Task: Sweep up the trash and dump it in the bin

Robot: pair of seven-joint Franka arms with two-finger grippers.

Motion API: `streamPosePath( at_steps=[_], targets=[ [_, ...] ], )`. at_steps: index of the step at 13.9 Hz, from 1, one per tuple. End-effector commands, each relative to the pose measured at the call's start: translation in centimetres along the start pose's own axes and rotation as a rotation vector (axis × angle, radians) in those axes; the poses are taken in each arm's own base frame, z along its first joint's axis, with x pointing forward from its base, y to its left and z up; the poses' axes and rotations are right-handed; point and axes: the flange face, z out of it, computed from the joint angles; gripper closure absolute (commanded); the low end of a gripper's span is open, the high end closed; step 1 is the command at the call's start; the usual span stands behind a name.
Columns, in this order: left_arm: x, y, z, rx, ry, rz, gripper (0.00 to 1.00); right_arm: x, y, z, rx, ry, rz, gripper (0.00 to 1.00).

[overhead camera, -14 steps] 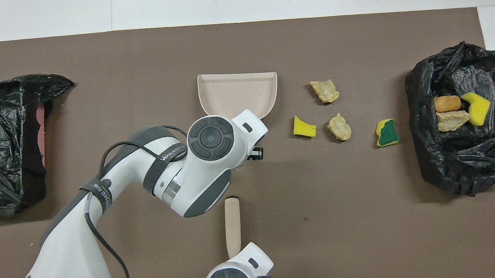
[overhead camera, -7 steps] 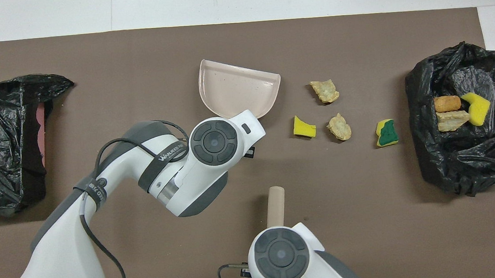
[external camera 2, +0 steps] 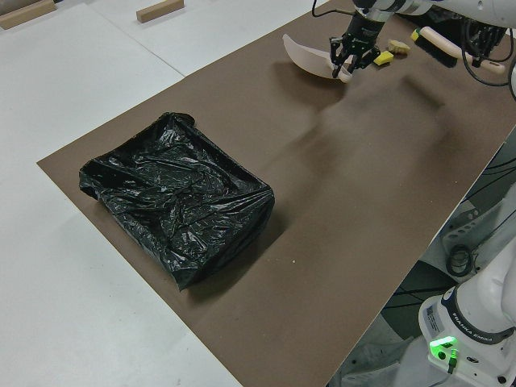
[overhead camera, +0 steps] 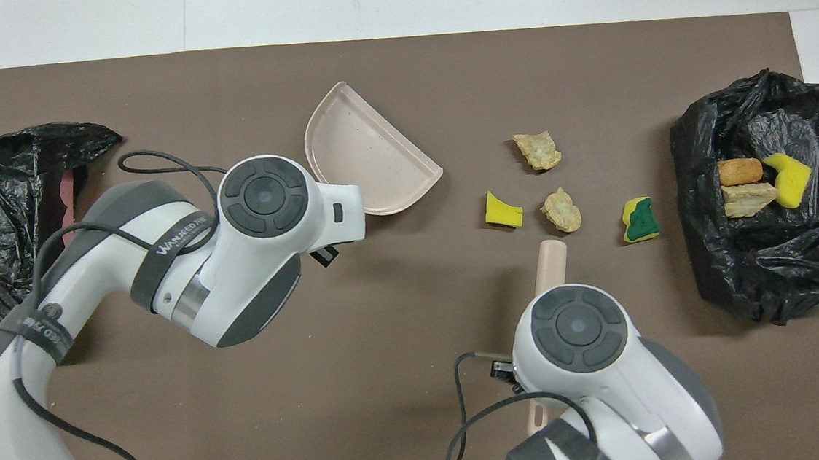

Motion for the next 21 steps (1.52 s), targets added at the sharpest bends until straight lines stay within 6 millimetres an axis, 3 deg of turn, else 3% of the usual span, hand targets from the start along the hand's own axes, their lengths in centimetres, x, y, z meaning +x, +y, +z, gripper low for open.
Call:
streamPosePath(
  at_steps=[1,5,7,9,11,12,15,18,20,21],
  targets=[
    [-1.8,-1.8,0.5,0.002,-0.029,0.187,1.00,4.3,4.2,0.9,-0.052,0.012,-0.034,1.00],
    [-3.4,-3.3,1.4,-0.021,-0.038,0.412,1.00,10.7,11.2,2.8,-0.049,0.023,-0.109,1.00],
    [-3.3,-2.2,2.8,-0.028,-0.036,0.442,1.00,12.5,14.3,3.5,-0.099,0.050,-0.140,1.00],
    [-3.3,-1.8,3.2,-0.020,-0.019,0.451,1.00,13.0,16.3,4.7,-0.110,0.026,-0.148,1.00],
    [-3.4,-1.3,3.8,-0.033,-0.037,0.453,1.00,13.0,16.2,6.3,-0.113,0.053,-0.168,1.00],
    [-3.4,0.0,4.5,-0.043,-0.051,0.468,1.00,13.3,16.4,7.2,-0.142,0.066,-0.182,1.00],
    [-3.9,0.5,4.4,-0.043,-0.071,0.473,1.00,14.7,17.4,9.5,-0.152,0.081,-0.180,1.00],
    [-4.2,1.5,4.4,-0.048,-0.098,0.487,1.00,14.9,15.4,10.8,-0.153,0.081,-0.221,1.00],
    [-4.3,1.6,4.3,-0.047,-0.104,0.488,1.00,15.0,12.5,9.7,-0.153,0.112,-0.274,1.00],
    [-4.5,1.8,4.4,-0.048,-0.107,0.489,1.00,15.8,12.1,9.1,-0.140,0.119,-0.272,1.00]
  ],
)
